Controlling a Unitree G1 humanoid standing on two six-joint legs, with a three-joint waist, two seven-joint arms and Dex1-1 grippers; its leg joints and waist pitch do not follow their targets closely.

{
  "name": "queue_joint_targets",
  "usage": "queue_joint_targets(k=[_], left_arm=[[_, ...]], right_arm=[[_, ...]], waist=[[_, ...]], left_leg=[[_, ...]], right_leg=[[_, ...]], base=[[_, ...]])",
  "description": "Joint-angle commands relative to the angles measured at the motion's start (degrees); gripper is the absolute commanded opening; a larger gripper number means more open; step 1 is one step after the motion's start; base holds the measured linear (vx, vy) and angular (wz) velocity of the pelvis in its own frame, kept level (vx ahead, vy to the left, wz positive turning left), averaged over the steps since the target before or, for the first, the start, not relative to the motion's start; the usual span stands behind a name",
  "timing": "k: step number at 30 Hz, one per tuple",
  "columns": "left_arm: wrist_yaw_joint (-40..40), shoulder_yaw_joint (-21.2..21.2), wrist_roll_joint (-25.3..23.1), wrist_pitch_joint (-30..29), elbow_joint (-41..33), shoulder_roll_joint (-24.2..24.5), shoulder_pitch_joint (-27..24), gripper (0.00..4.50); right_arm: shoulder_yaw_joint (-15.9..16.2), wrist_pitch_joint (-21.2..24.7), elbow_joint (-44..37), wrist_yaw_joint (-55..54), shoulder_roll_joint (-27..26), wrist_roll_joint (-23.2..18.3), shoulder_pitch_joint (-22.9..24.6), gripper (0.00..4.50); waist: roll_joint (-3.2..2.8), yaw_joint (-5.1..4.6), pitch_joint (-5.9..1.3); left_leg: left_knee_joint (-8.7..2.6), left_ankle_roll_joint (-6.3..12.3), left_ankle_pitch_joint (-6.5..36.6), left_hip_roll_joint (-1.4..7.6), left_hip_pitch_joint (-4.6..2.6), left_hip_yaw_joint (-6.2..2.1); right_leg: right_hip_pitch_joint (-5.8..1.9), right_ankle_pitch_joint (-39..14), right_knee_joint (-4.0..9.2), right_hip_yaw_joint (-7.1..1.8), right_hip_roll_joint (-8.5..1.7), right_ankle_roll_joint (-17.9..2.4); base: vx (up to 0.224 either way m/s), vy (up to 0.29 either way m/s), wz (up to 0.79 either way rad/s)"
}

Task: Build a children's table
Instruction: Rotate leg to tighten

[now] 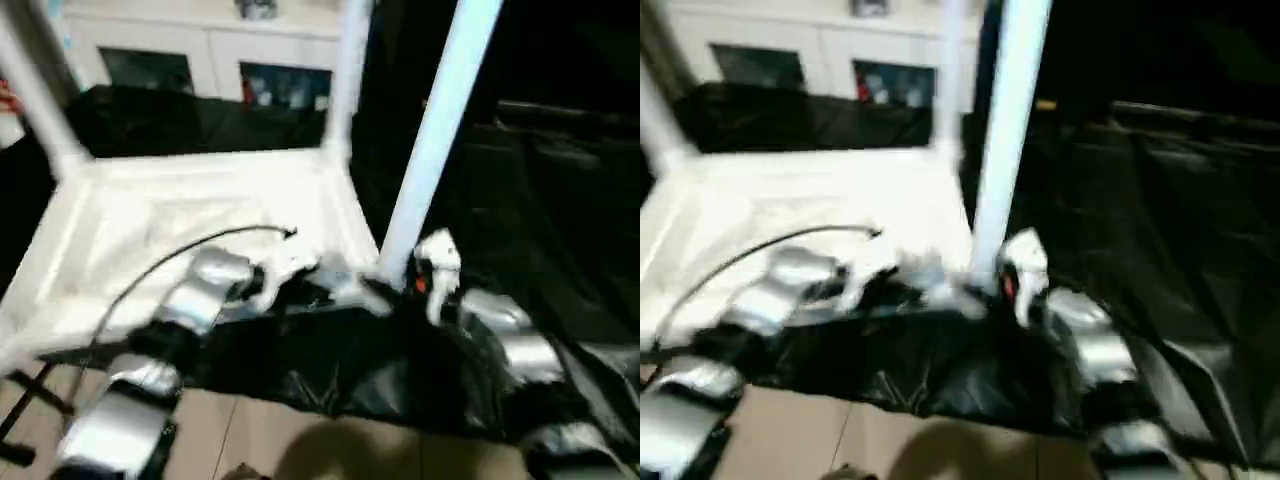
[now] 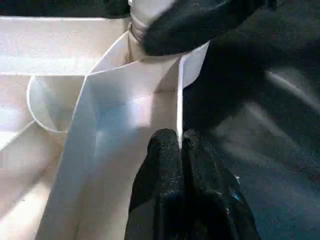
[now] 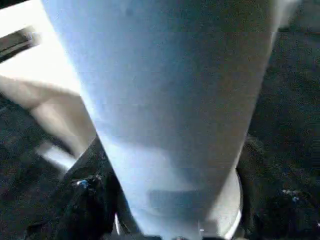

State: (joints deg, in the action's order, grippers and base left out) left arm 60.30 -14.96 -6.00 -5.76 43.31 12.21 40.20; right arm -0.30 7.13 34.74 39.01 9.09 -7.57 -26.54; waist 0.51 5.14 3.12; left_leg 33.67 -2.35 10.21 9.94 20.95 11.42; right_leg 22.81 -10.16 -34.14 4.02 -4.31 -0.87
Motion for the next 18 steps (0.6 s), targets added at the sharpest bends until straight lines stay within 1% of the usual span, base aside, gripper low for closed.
queue_joint_targets(k=[1, 2, 3, 4, 6, 7, 8, 9, 10, 11, 13, 15, 16, 17, 18], left_arm=[[-7.71, -0.57, 0.44, -0.21, 0.93, -6.77, 3.24, 0.0], [-10.98, -0.24, -0.08, -0.84, 2.06, -8.5, 4.11, 0.0], [-13.57, 0.0, -0.67, -1.06, 3.13, -9.81, 4.85, 0.0], [-15.0, 0.15, -1.04, -1.11, 3.8, -10.54, 5.29, 0.0], [-16.11, -0.5, -1.89, -0.23, 4.9, -11.53, 5.92, 0.0], [-16.09, -0.72, -1.99, 0.01, 5.05, -11.85, 6.0, 0.0], [-15.96, -0.81, -2.05, 0.25, 5.04, -12.07, 5.94, 0.0], [-15.54, -0.95, -2.13, 0.6, 4.81, -11.94, 5.74, 0.0], [-15.26, -1.06, -2.2, 0.85, 4.65, -11.83, 5.6, 0.0], [-15.01, -1.17, -2.25, 1.34, 4.58, -11.7, 5.48, 0.0], [-14.29, -1.19, -2.19, 2.35, 4.51, -11.41, 5.15, 0.0], [-10.75, -1.74, -1.94, 3.53, 3.17, -9.87, 3.73, 0.0], [-10.53, -1.78, -1.93, 3.57, 3.08, -9.77, 3.64, 0.0], [-7.47, -2.28, -1.55, 4.34, 1.75, -8.49, 2.49, 0.0], [-4.93, -2.61, -1.0, 4.6, 0.52, -7.46, 1.61, 0.0]], right_arm=[[2.89, 1.81, 4.76, -6.19, -6.59, 0.85, -1.67, 2.67], [2.05, 1.58, 6.7, -10.54, -8.08, 1.58, -3.02, 2.67], [1.23, 1.27, 8.37, -13.77, -9.34, 1.94, -4.17, 2.67], [0.72, 1.05, 9.36, -15.55, -10.07, 2.1, -4.84, 2.67], [0.91, -1.18, 11.13, -17.37, -11.24, 3.09, -6.1, 2.67], [1.26, -2.19, 11.64, -17.66, -11.5, 3.62, -6.47, 2.67], [1.03, -2.57, 11.83, -16.63, -11.82, 3.15, -6.67, 3.23], [0.68, -2.23, 11.46, -14.89, -11.93, 2.22, -6.59, 3.23], [0.45, -1.94, 11.19, -13.75, -11.99, 1.57, -6.51, 3.37], [0.37, -1.84, 11.01, -12.95, -12.0, 1.22, -6.47, 3.37], [0.42, -2.34, 11.21, -12.23, -11.76, 1.5, -6.57, 3.67], [1.36, -3.7, 10.98, -9.96, -10.14, 2.38, -6.44, 3.8], [1.42, -3.81, 10.99, -9.86, -10.03, 2.44, -6.44, 3.89], [2.16, -4.66, 10.61, -7.4, -8.59, 2.58, -6.31, 4.02], [2.88, -5.17, 10.15, -4.64, -7.38, 2.57, -6.12, 4.02]], waist=[[0.02, -0.11, -3.32], [-0.11, -0.29, -3.43], [-0.05, -0.39, -3.41], [-0.09, -0.27, -3.57], [-0.09, -0.05, -3.65], [-0.03, -0.04, -3.73], [-0.03, 0.06, -3.82], [0.01, 0.05, -3.86], [-0.04, 0.06, -3.83], [-0.02, 0.02, -3.81], [-0.1, -0.03, -3.7], [-0.11, -0.04, -3.69], [-0.11, -0.05, -3.72], [-0.04, -0.03, -3.76], [-0.03, -0.15, -3.8]], left_leg=[[-4.58, -0.38, 16.67, 3.61, -1.12, -2.11], [-4.54, -0.6, 16.56, 3.65, -1.23, -2.1], [-4.56, -0.68, 16.34, 3.54, -1.18, -2.07], [-4.45, -0.74, 15.91, 3.53, -1.41, -2.01], [-4.29, -0.06, 14.77, 3.44, -1.25, -1.87], [-4.29, 0.49, 13.77, 3.44, -0.89, -1.92], [-4.19, 1.27, 12.96, 3.41, -0.91, -1.79], [-4.15, 2.05, 12.21, 3.41, -0.8, -1.77], [-4.14, 2.65, 12.01, 3.4, -0.73, -1.74], [-4.16, 2.81, 12.06, 3.42, -0.64, -1.77], [-4.25, 2.75, 12.89, 3.46, -0.72, -1.81], [-4.35, 2.42, 14.07, 3.54, -0.74, -1.89], [-4.34, 2.35, 14.21, 3.56, -0.79, -1.89], [-4.37, 2.36, 14.05, 3.63, -0.74, -1.99], [-4.32, 2.64, 13.3, 3.65, -0.59, -1.92]], right_leg=[[-1.96, -21.75, 5.18, -3.09, -5.34, -10.33], [-1.87, -20.12, 4.9, -3.13, -5.19, -10.93], [-1.89, -19.83, 4.91, -3.07, -5.13, -11.11], [-1.91, -19.14, 4.9, -3.09, -5.16, -11.28], [-2.08, -17.24, 4.82, -3.13, -5.24, -11.55], [-2.38, -15.75, 4.6, -3.05, -5.25, -11.57], [-2.37, -14.04, 4.47, -3.08, -5.18, -11.7], [-2.53, -12.46, 4.29, -3.06, -5.14, -12.12], [-2.6, -11.98, 4.23, -3.02, -5.1, -12.31], [-2.69, -12.13, 4.22, -3.0, -5.12, -12.31], [-2.59, -14.08, 4.49, -2.95, -5.12, -11.99], [-2.53, -16.02, 4.66, -2.97, -5.24, -11.57], [-2.51, -16.09, 4.63, -2.98, -5.23, -11.54], [-2.63, -15.83, 4.57, -2.95, -5.32, -11.64], [-2.7, -14.33, 4.35, -3.01, -5.26, -11.94]], base=[[0.0, 0.0, 0.0], [0.0, 0.0, 0.0], [0.0, 0.0, 0.0], [0.0, 0.0, 0.0], [0.0, 0.0, 0.0], [0.0, 0.0, 0.0], [0.0, 0.0, 0.0], [0.0, 0.0, 0.0], [0.0, 0.0, 0.0], [0.0, 0.0, 0.0], [0.0, 0.0, 0.0], [0.0, 0.0, 0.0], [0.0, 0.0, 0.0], [0.0, 0.0, 0.0], [0.0, 0.0, 0.0]])
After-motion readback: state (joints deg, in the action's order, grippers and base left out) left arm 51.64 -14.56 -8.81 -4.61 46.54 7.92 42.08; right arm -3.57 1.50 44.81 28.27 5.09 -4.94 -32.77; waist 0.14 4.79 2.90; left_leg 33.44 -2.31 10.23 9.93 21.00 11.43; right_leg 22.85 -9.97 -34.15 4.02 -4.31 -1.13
